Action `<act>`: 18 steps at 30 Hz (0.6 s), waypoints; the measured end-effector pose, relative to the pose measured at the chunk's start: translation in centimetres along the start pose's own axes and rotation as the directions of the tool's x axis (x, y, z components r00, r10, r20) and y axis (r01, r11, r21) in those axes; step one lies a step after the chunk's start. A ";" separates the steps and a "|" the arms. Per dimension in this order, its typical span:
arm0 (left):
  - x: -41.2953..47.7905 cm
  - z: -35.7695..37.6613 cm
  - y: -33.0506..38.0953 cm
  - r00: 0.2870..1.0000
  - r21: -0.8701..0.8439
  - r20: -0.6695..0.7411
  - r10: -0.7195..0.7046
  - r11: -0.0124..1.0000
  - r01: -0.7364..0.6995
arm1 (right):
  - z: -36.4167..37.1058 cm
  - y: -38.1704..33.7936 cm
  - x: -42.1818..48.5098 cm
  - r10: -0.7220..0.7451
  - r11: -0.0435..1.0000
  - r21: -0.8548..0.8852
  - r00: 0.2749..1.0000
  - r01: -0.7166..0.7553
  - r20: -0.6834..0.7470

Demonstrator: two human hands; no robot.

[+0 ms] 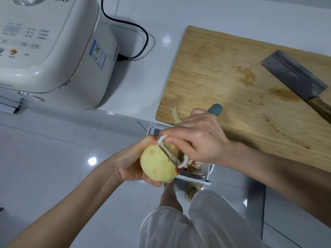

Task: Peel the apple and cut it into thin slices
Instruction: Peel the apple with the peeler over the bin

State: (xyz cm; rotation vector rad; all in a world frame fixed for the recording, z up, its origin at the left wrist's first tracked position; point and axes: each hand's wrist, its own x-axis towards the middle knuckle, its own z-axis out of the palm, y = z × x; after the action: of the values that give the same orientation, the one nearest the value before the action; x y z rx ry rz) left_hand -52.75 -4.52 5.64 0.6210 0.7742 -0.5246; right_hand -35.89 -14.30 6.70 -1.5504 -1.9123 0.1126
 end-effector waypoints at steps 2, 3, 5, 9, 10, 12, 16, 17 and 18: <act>0.0 -0.2 0.0 0.999 -0.024 0.033 0.009 1.000 -0.009 | 0.1 0.2 -0.1 0.047 0.997 0.057 0.999 -0.047 -0.001; 0.0 -0.4 0.0 0.999 -0.027 0.042 0.014 1.000 -0.013 | 0.1 0.4 -0.2 0.075 0.994 0.079 0.997 -0.075 0.003; -0.1 -0.7 0.0 0.999 -0.036 0.042 0.029 0.999 -0.027 | 0.1 1.1 -0.7 0.146 0.983 0.109 0.989 -0.146 0.009; -0.5 -1.1 -0.2 0.997 -0.066 -0.027 0.070 0.995 -0.072 | 0.7 2.2 -1.6 0.256 0.953 0.155 0.966 -0.258 0.035; -0.6 -1.2 -0.2 0.996 -0.060 -0.038 0.086 0.994 -0.088 | 0.8 2.1 -1.7 0.274 0.946 0.172 0.961 -0.276 0.036; -0.6 -1.1 -0.2 0.992 -0.053 -0.050 0.118 0.991 -0.120 | 1.4 2.1 -2.4 0.319 0.928 0.186 0.946 -0.323 0.051; -1.1 -0.8 0.6 0.968 -0.112 0.001 0.252 0.962 -0.250 | 3.1 1.9 -4.8 0.446 0.885 0.069 0.882 -0.460 0.153; -1.3 -0.7 1.0 0.958 -0.119 0.016 0.286 0.952 -0.282 | 3.5 1.8 -5.2 0.502 0.851 0.072 0.847 -0.520 0.173; -1.3 -0.7 1.2 0.951 -0.118 0.017 0.310 0.945 -0.306 | 3.9 1.7 -5.6 0.560 0.810 0.066 0.803 -0.582 0.205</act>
State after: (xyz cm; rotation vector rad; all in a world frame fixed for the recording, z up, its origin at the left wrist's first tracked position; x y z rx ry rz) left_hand -53.10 -2.95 6.65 0.6113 0.6533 -0.2015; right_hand -36.11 -17.49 0.47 -2.0386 -1.4550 0.6438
